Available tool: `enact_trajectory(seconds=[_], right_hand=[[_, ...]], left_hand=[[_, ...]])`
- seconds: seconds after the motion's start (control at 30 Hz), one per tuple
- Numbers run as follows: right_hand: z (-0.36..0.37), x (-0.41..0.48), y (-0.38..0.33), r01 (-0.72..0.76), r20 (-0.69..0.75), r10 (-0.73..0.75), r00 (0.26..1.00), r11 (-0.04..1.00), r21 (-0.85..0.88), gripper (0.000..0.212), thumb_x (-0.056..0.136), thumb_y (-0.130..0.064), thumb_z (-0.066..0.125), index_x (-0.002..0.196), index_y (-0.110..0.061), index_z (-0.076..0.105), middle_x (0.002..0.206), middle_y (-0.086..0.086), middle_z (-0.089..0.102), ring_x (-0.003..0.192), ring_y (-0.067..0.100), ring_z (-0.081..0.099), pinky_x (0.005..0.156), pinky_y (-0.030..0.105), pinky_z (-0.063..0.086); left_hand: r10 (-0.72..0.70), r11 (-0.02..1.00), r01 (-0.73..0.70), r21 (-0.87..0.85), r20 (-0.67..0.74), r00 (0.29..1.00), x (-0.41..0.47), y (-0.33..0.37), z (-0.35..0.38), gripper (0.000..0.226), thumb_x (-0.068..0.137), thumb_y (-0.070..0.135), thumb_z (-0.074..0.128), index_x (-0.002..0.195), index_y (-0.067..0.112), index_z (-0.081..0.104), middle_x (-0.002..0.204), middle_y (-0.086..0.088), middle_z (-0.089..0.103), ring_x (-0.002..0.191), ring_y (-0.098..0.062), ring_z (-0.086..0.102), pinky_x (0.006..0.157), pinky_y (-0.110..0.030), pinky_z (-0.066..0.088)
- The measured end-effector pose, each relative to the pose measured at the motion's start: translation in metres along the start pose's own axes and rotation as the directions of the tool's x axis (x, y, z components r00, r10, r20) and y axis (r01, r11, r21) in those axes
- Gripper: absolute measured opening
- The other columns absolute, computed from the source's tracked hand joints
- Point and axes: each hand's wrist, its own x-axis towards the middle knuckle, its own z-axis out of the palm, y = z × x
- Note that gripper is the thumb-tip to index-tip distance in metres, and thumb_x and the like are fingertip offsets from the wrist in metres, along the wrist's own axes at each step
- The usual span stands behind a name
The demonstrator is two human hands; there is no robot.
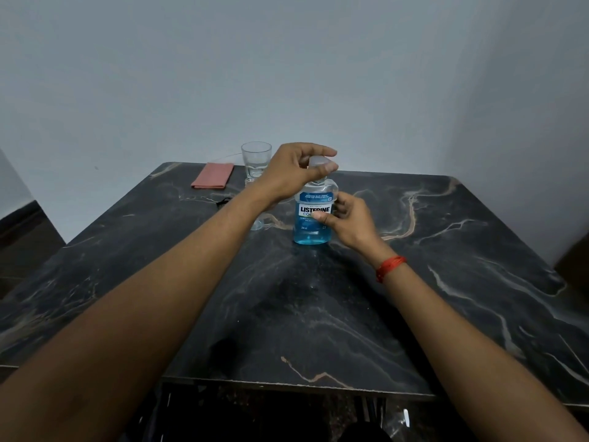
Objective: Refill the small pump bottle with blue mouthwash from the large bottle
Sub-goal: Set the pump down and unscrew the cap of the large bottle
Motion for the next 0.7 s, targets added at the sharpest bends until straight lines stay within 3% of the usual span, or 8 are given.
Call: enact_trajectory(seconds=[0.1,0.23,0.43,0.57,0.7], right_hand=[[0.001,-0.001,-0.002,0.002,-0.017,-0.003,1.000,1.000,-0.025,0.036,0.079,-0.018,0.082,0.111,-0.015,0.067,0.105,-0.004,0.075,0.099,0.009,0.071,0.089,0.030,0.058],[0.000,-0.002,-0.006,0.000,-0.019,-0.001,1.000,0.999,-0.051,0.033,0.078,-0.019,0.082,0.108,-0.019,0.067,0.098,-0.011,0.073,0.095,0.003,0.070,0.083,0.022,0.057],[0.000,-0.003,-0.011,-0.002,-0.033,-0.002,0.999,0.995,-0.098,0.040,0.077,-0.021,0.083,0.113,-0.015,0.067,0.105,-0.005,0.073,0.100,0.010,0.069,0.087,0.026,0.057],[0.000,-0.004,-0.012,-0.018,-0.041,0.014,0.999,0.993,-0.114,0.041,0.076,-0.022,0.083,0.113,-0.015,0.067,0.109,-0.001,0.074,0.100,0.011,0.069,0.089,0.030,0.058],[-0.002,-0.005,-0.014,-0.036,-0.032,0.033,0.999,0.993,-0.113,0.043,0.077,-0.021,0.083,0.115,-0.014,0.066,0.112,0.000,0.074,0.102,0.011,0.069,0.090,0.031,0.058]], left_hand=[[0.013,0.999,-0.008,0.037,-0.129,0.992,0.000,-0.003,0.005,0.044,0.078,0.029,0.087,0.118,0.015,0.074,0.105,0.002,0.076,0.091,-0.007,0.072,0.082,-0.023,0.059],[-0.010,0.998,0.019,0.057,-0.154,0.988,-0.003,-0.007,0.009,0.053,0.076,0.037,0.087,0.123,0.020,0.069,0.103,0.004,0.070,0.076,-0.001,0.060,0.077,-0.023,0.058],[-0.036,0.999,0.038,0.021,-0.105,0.994,-0.010,-0.009,0.004,0.041,0.086,0.032,0.079,0.123,0.017,0.070,0.113,0.001,0.073,0.104,-0.014,0.068,0.089,-0.027,0.058],[-0.035,0.999,0.030,-0.038,-0.127,0.991,-0.012,-0.007,-0.003,0.032,0.088,0.022,0.078,0.118,0.012,0.071,0.106,0.003,0.075,0.092,0.002,0.070,0.081,-0.015,0.054],[0.011,0.999,-0.016,-0.028,-0.189,0.982,-0.008,0.001,-0.003,0.030,0.084,0.022,0.081,0.113,0.016,0.073,0.105,0.003,0.076,0.098,-0.006,0.071,0.088,-0.022,0.057]])
